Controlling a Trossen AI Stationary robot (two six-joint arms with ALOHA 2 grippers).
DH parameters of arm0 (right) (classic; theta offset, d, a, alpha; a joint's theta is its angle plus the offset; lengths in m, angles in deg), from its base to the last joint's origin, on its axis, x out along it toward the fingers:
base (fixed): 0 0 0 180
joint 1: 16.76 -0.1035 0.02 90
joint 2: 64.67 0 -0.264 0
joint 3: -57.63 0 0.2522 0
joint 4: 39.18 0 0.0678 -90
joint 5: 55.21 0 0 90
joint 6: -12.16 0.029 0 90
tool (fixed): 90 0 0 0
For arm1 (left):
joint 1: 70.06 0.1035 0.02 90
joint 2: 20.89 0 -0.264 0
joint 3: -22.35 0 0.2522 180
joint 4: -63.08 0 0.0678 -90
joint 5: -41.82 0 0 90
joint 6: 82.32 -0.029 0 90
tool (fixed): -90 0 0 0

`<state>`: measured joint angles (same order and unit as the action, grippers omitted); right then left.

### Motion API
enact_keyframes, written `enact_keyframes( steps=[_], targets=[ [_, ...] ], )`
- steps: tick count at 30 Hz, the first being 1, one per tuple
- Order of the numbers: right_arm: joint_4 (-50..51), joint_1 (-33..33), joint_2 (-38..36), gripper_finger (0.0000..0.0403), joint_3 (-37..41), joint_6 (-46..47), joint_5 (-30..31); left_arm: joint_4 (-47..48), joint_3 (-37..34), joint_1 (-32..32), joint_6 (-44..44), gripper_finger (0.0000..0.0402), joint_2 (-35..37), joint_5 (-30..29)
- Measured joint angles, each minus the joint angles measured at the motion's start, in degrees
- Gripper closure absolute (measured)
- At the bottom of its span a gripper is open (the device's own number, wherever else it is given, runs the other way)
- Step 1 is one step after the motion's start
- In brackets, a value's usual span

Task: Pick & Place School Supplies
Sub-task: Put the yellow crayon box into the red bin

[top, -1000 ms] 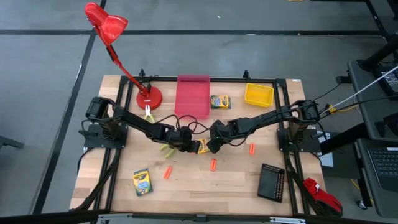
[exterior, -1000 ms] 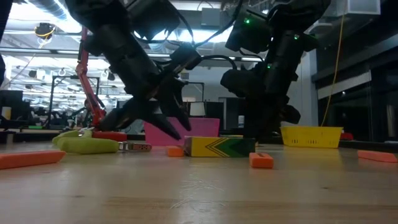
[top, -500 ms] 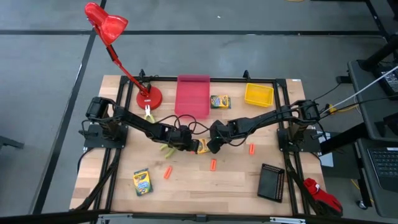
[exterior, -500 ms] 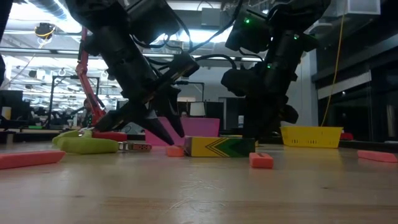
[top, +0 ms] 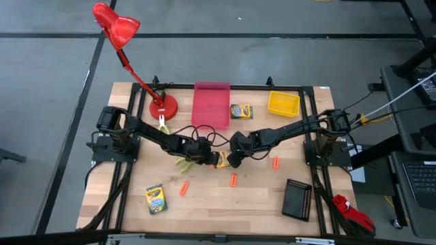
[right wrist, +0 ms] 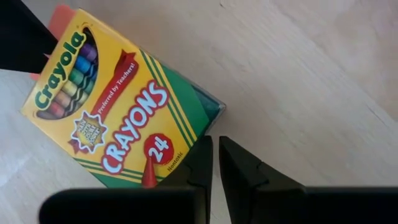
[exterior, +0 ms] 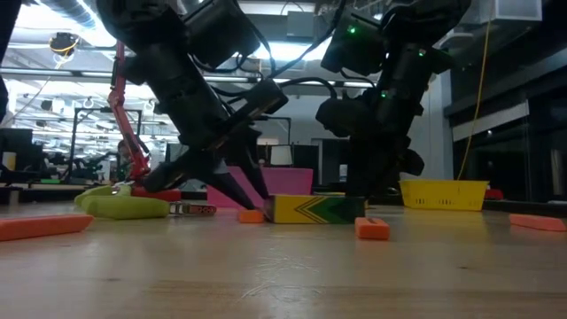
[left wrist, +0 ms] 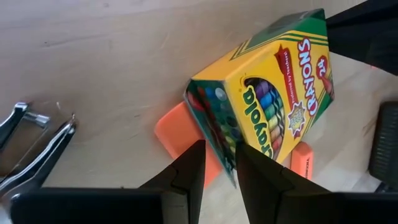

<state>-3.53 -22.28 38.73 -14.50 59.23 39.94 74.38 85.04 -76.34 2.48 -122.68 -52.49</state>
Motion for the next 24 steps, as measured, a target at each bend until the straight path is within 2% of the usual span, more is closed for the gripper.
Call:
enact_keyframes(
  steps=[24],
  targets=[
    [-1.57,0.04,0.00,0.0371,0.07,-1.09,0.26,-0.35,-0.04,1.83,0.99,0.0314,-0.36,0.38]
  ],
)
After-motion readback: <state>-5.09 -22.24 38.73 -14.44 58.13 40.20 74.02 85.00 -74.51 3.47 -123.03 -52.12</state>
